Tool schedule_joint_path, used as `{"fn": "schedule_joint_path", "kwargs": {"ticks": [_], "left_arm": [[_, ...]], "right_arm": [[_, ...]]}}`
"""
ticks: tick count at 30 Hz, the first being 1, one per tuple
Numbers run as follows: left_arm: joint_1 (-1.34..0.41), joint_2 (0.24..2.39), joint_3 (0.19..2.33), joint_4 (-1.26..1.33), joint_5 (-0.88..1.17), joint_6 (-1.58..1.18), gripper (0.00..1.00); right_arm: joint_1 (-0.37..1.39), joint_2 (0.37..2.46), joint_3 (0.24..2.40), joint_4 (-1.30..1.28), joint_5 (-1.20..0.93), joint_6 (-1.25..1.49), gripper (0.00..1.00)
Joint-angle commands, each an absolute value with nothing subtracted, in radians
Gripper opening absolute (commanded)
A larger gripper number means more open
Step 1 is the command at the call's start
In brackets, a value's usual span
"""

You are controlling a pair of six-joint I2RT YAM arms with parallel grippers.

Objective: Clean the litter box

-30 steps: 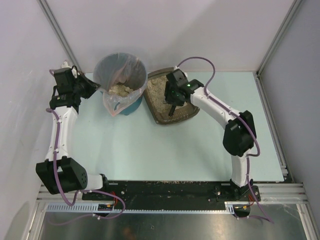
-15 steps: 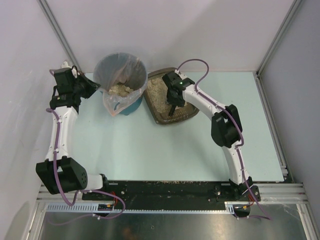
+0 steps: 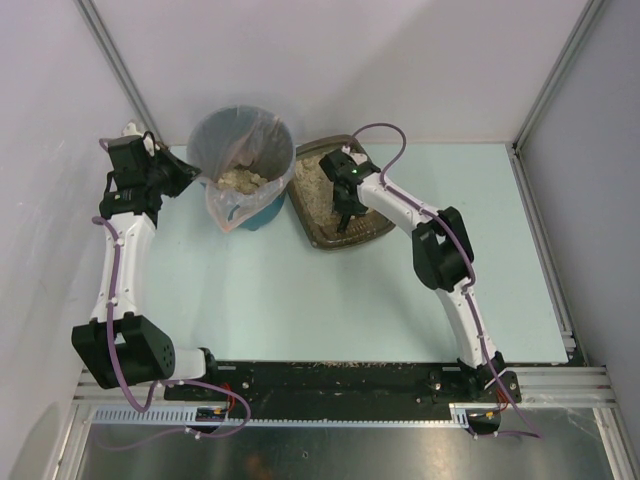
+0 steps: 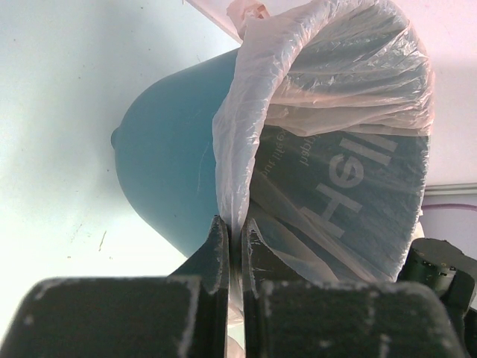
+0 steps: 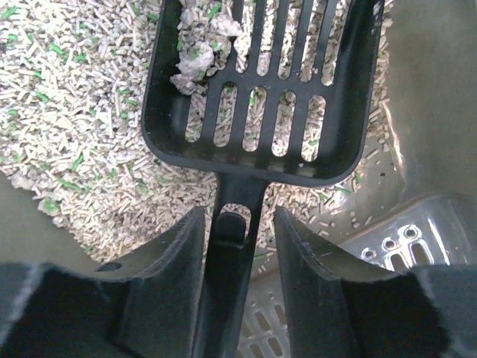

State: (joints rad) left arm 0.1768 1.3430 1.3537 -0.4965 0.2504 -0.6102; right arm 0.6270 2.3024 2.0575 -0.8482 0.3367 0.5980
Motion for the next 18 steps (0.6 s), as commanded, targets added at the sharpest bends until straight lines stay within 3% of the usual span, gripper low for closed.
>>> {"fn": "schedule_joint_path", "kwargs": {"ticks": [1,2,10,15,18], "left_arm": [[0.166,1.295,1.35,-0.486,0.305,-0.577,0.0],[0.166,1.293,1.348,-0.486,0.305,-0.575,0.0],[0.163,1.272,1.35,-0.489,0.304,-0.568,0.0],[0.158,1.259,1.331,-0.488,0.322,-0.577,0.0],[0.158,1.262,1.338,-0.489,0.33,-0.572,0.0]], "right_arm": [[0.632,2.335,2.115,-0.862,0.4,0.554,0.43],[0.632,2.342,2.123,-0.862,0.413,0.539,0.36],[0.607,2.365,2.131,-0.856,0.4,0.522,0.19],[0.583,2.323,2.069,-0.79,0.325,0.505,0.02],[0.551,2.267,1.99,-0.708,0.207,0.477,0.0]]}}
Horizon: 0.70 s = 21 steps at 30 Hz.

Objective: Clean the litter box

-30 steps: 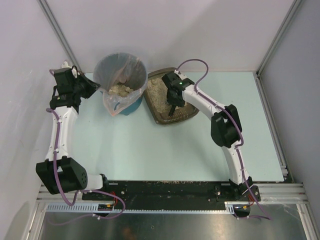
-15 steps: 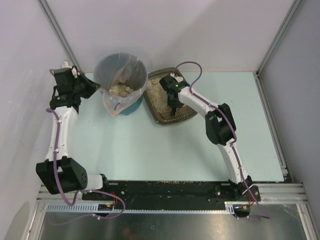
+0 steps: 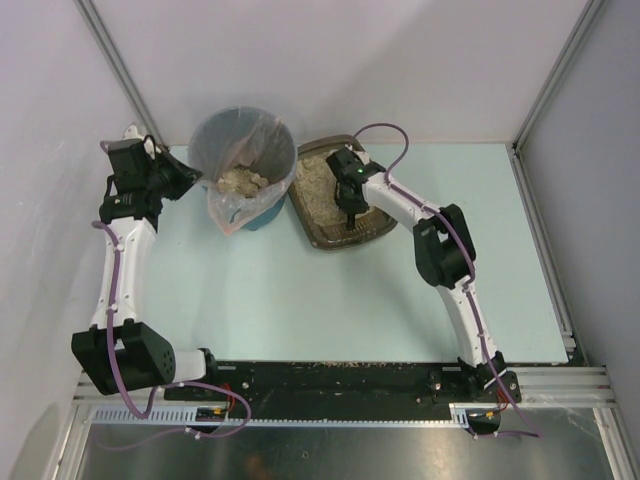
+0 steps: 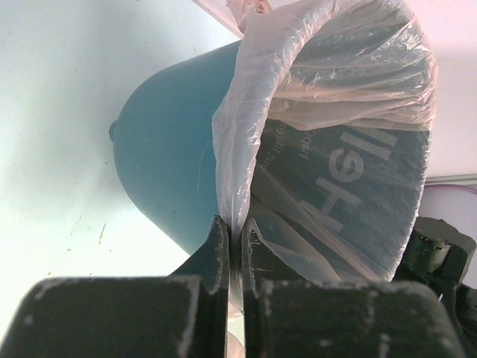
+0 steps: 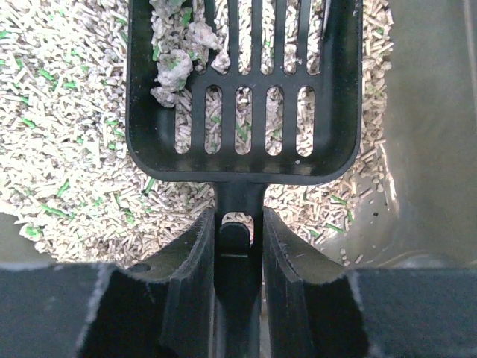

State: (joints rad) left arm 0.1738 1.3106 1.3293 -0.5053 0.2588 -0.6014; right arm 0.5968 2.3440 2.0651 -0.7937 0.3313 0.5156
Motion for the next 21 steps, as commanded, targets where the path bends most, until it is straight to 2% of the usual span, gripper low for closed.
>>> {"fn": "schedule_joint_path", "kwargs": {"ticks": [1,4,9,13,17,21], "left_arm": [[0.158,1.267,1.339,-0.488,0.333,-0.572,0.0],[0.158,1.272,1.344,-0.488,0.339,-0.575,0.0],[0.16,1.258,1.339,-0.488,0.312,-0.568,0.0],[0.158,1.239,1.33,-0.486,0.302,-0.555,0.0],[0.158,1.224,1.322,-0.486,0.298,-0.534,0.0],[0.158,1.238,1.333,-0.486,0.313,-0.526,0.0]], "right_arm": [[0.545,2.232,1.933,-0.68,0.154,0.453,0.0],[0.529,2.153,1.834,-0.577,0.059,0.405,0.0],[0.522,2.082,1.772,-0.558,0.009,0.328,0.0],[0.526,2.033,1.741,-0.577,0.02,0.273,0.0],[0.572,1.951,1.637,-0.491,0.073,0.152,0.0],[0.558,1.876,1.528,-0.427,0.124,0.189,0.0]]}}
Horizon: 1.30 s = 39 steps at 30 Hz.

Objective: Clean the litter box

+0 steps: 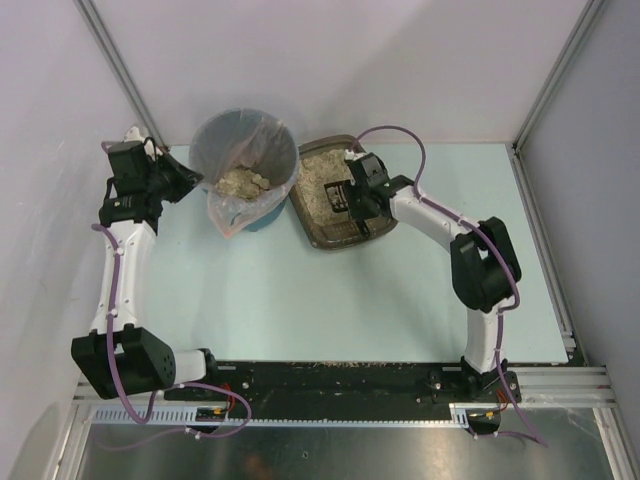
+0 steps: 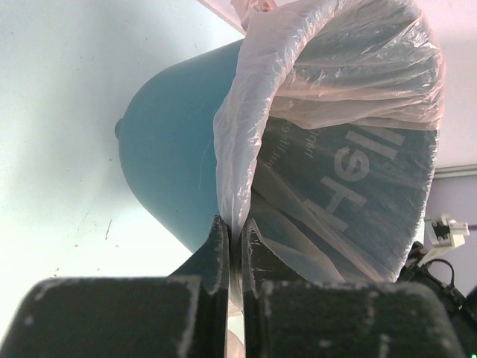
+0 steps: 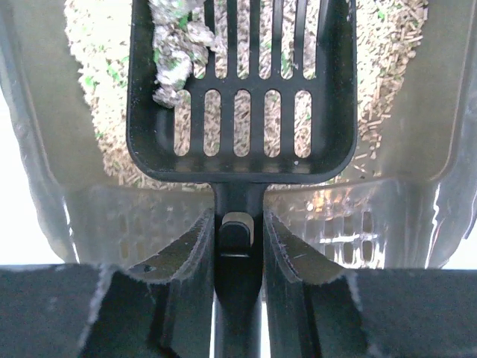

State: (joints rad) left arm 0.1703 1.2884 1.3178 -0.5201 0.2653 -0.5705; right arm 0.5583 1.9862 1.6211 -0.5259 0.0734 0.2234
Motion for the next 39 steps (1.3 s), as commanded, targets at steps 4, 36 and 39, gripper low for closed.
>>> {"fn": "schedule_joint_path", "kwargs": {"ticks": [4,36,39], "left_arm": [[0.158,1.244,1.336,-0.488,0.316,-0.534,0.0],[0.153,1.308,1.365,-0.488,0.292,-0.583,0.0],[0.153,1.321,1.373,-0.489,0.279,-0.566,0.0]], "right_arm": [[0.633,1.859,1.488,-0.353,0.178,0.088,0.0],[0.554,1.823,1.487,-0.382,0.107,0.18,0.0],[0.575,1.847,1.538,-0.437,0.153,0.098,0.0]]}}
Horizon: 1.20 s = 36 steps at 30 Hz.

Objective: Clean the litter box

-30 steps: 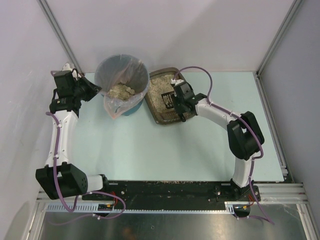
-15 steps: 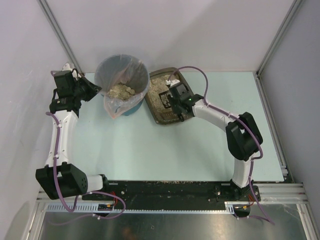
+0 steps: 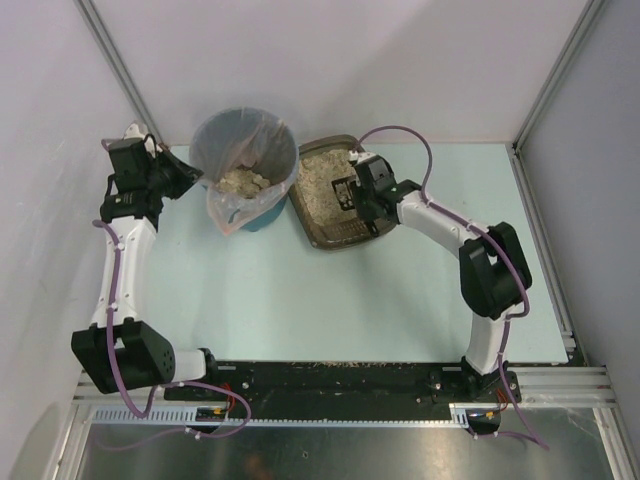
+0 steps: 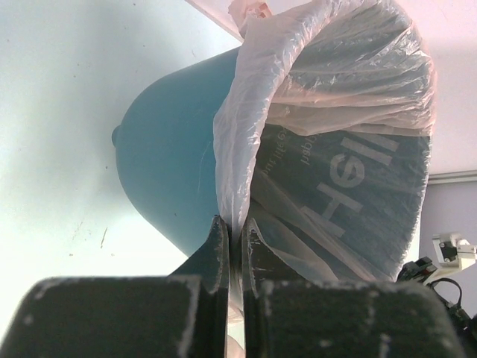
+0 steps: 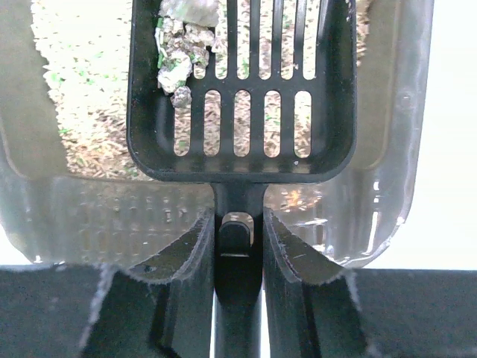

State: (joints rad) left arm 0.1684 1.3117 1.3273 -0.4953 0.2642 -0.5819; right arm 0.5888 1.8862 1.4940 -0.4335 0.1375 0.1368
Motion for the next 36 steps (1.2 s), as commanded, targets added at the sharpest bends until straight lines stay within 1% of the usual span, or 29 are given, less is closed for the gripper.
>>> {"fn": "schedule_joint_path", "kwargs": {"ticks": [1,2,3,4,5,6,7,8,9,10,11,12,13,15,16,17,18,19,22,27,36], "left_arm": [[0.153,1.324,1.377,-0.489,0.279,-0.56,0.0],[0.153,1.33,1.382,-0.489,0.281,-0.56,0.0],[0.153,1.331,1.384,-0.489,0.287,-0.56,0.0],[0.153,1.328,1.387,-0.488,0.287,-0.563,0.0],[0.153,1.321,1.387,-0.488,0.282,-0.563,0.0],[0.153,1.315,1.382,-0.488,0.275,-0.563,0.0],[0.153,1.312,1.371,-0.488,0.256,-0.563,0.0],[0.153,1.299,1.364,-0.489,0.252,-0.564,0.0],[0.153,1.295,1.359,-0.489,0.25,-0.568,0.0],[0.153,1.292,1.352,-0.488,0.256,-0.572,0.0],[0.153,1.284,1.348,-0.488,0.261,-0.572,0.0],[0.152,1.282,1.347,-0.489,0.261,-0.571,0.0],[0.152,1.278,1.339,-0.488,0.261,-0.566,0.0],[0.153,1.272,1.333,-0.488,0.258,-0.561,0.0],[0.152,1.273,1.328,-0.489,0.258,-0.557,0.0],[0.152,1.275,1.328,-0.488,0.265,-0.557,0.0],[0.15,1.276,1.327,-0.486,0.268,-0.561,0.0],[0.152,1.282,1.325,-0.486,0.273,-0.564,0.0],[0.152,1.279,1.327,-0.488,0.276,-0.561,0.0],[0.152,1.27,1.322,-0.488,0.265,-0.541,0.0],[0.135,1.282,1.316,-0.488,0.293,-0.532,0.0]], "right_arm": [[0.557,1.855,1.545,-0.466,0.14,0.126,0.0],[0.531,1.853,1.539,-0.459,0.061,0.221,0.0],[0.485,1.842,1.496,-0.434,0.022,0.263,0.0],[0.486,1.833,1.473,-0.367,0.009,0.27,0.0],[0.517,1.829,1.471,-0.362,0.038,0.199,0.0],[0.588,1.85,1.523,-0.382,0.088,0.136,0.0],[0.622,1.879,1.558,-0.456,0.145,0.076,0.0],[0.633,1.908,1.595,-0.501,0.222,0.055,0.0],[0.626,1.943,1.623,-0.524,0.215,0.09,0.0],[0.561,1.944,1.624,-0.52,0.18,0.132,0.0],[0.52,1.933,1.6,-0.494,0.069,0.185,0.0],[0.481,1.889,1.567,-0.447,0.014,0.266,0.0],[0.471,1.869,1.507,-0.349,-0.015,0.262,0.0],[0.526,1.865,1.529,-0.357,0.079,0.165,0.0],[0.573,1.906,1.601,-0.441,0.122,0.079,0.0],[0.578,1.93,1.63,-0.489,0.171,0.072,0.0],[0.575,1.951,1.647,-0.536,0.172,0.11,0.0],[0.548,1.944,1.629,-0.529,0.135,0.133,0.0],[0.549,1.885,1.563,-0.443,0.103,0.15,0.0],[0.561,1.881,1.637,-0.537,0.129,0.161,0.0],[0.577,1.763,1.693,-0.614,0.156,0.233,0.0]]}}
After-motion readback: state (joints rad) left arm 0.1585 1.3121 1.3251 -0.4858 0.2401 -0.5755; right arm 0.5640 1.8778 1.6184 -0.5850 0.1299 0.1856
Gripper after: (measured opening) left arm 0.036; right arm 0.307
